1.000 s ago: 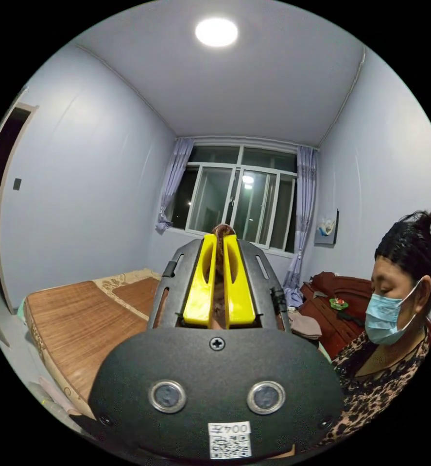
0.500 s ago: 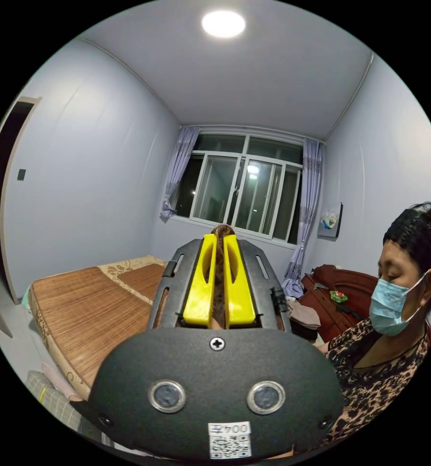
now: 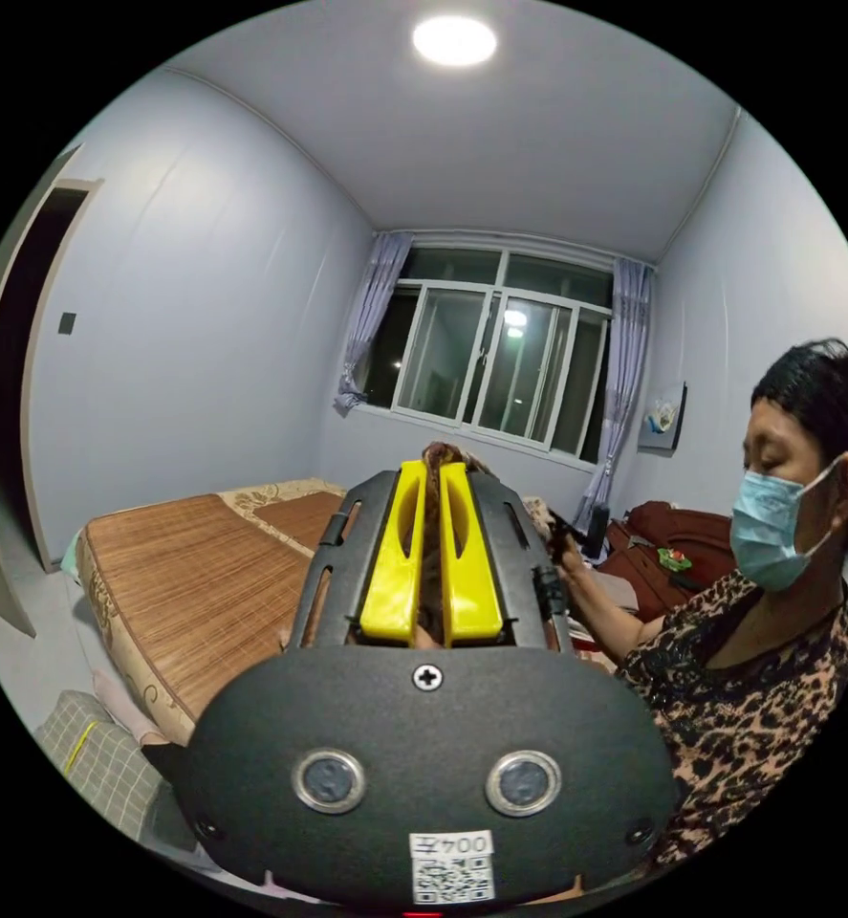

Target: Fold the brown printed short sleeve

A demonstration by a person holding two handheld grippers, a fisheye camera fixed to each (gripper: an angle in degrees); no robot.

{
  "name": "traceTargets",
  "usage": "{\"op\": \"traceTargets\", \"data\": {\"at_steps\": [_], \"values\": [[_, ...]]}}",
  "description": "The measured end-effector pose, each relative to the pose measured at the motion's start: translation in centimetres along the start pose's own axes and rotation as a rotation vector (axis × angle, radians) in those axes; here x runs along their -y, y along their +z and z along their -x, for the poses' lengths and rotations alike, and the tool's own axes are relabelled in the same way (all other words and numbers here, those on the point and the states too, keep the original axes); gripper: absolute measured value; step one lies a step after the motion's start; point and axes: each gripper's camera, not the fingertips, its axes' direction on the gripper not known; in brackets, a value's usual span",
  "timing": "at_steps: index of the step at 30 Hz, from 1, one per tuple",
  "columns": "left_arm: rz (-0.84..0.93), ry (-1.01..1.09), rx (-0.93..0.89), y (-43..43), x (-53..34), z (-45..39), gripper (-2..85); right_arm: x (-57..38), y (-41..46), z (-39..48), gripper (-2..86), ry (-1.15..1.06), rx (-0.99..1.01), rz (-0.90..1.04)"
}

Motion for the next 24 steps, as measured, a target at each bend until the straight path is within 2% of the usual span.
{"op": "traceTargets", "data": {"at_steps": [8, 13, 18, 21, 24], "values": [[-0.148, 0.124, -0.022, -3.3, -1.4, -3.5, 1.8, 5.0, -5.5, 2.8, 2.8, -0.049, 0.124, -0.177], [-0.190, 0.189, 0.027, -2.0, -1.1, -2.4, 2.1, 7.1, -4.7, 3.4, 3.1, -0.072, 0.151, -0.258], [-0.135, 0.132, 0.079, 3.8, -1.4, 4.1, 2.7, 7.9, 2.4, 1.2, 3.7, -0.043, 0.086, -0.202], [-0.100, 0.044, 0.112, 9.2, -1.6, 10.9, 3.4, 8.0, 10.1, -1.6, 3.8, -0.018, 0.041, -0.126], [-0.068, -0.004, 0.202, 16.4, -0.9, 19.6, 5.1, 8.7, 21.4, -5.5, 4.2, -0.039, -0.017, 0.002]]}}
